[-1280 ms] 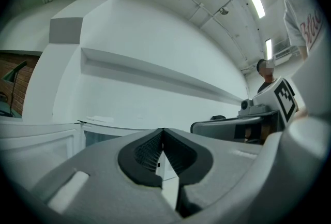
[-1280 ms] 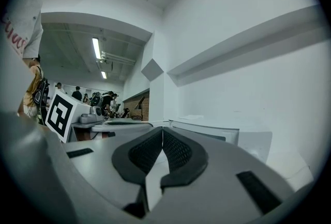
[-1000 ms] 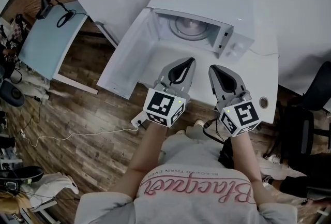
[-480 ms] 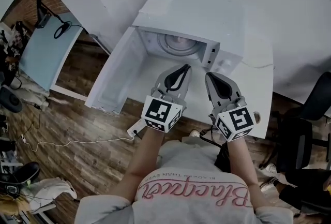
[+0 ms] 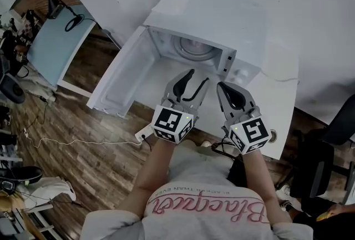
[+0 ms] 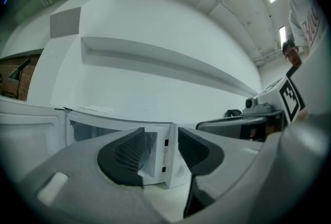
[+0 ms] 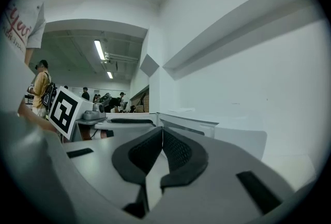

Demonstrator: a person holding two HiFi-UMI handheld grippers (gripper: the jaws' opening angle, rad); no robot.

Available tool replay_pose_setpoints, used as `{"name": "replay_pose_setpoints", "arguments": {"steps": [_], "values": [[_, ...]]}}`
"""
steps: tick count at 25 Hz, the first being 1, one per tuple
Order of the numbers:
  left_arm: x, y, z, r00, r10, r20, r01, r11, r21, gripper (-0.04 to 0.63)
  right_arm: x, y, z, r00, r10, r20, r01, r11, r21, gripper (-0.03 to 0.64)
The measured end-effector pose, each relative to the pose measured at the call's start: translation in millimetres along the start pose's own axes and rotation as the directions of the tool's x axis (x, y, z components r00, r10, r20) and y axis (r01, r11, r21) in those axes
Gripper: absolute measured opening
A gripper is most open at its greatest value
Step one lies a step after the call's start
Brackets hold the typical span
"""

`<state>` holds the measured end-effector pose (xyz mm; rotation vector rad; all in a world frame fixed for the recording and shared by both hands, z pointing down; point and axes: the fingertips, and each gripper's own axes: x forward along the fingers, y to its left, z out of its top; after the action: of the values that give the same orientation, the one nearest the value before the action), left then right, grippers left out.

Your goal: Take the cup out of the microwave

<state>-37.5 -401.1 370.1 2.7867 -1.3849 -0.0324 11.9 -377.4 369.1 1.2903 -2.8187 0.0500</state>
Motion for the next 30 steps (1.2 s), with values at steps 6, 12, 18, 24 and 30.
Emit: {"name": "replay_pose_setpoints", "arguments": {"steps": [6, 12, 18, 24, 30], "values": [[-6.5, 5.8, -11.0, 0.999, 0.026, -0.023, -0.026, 0.999, 0.02, 0.215, 5.3, 1.0, 1.0, 0.999, 0.033, 0.023, -0.033, 0.999, 0.019, 0.012], [2.4, 20.5, -18.9, 0.998, 0.051, -0.024, -0.051, 0.998, 0.037, 0.215, 16.3, 4.4, -3.0, 0.998, 0.058, 0.018, -0.058, 0.998, 0.009, 0.012], [20.8, 39.1, -37.9, 0.997, 0.052, -0.054, -0.051, 0.998, 0.025, 0.215, 28.0, 1.5, -14.2, 0.997, 0.072, 0.003, -0.072, 0.997, 0.038, 0.012], [41.4, 68.6, -57.3, 0.994, 0.08, -0.078, -0.08, 0.997, 0.008, 0.215, 36.0, -5.4, -21.6, 0.999, 0.048, -0.023, -0.047, 0.998, 0.038, 0.012], [69.4, 94.8, -77.3, 0.991, 0.081, -0.108, -0.08, 0.997, 0.015, 0.215, 42.5, -9.3, -22.3, 0.998, 0.066, -0.007, -0.066, 0.994, 0.091, 0.012]]}}
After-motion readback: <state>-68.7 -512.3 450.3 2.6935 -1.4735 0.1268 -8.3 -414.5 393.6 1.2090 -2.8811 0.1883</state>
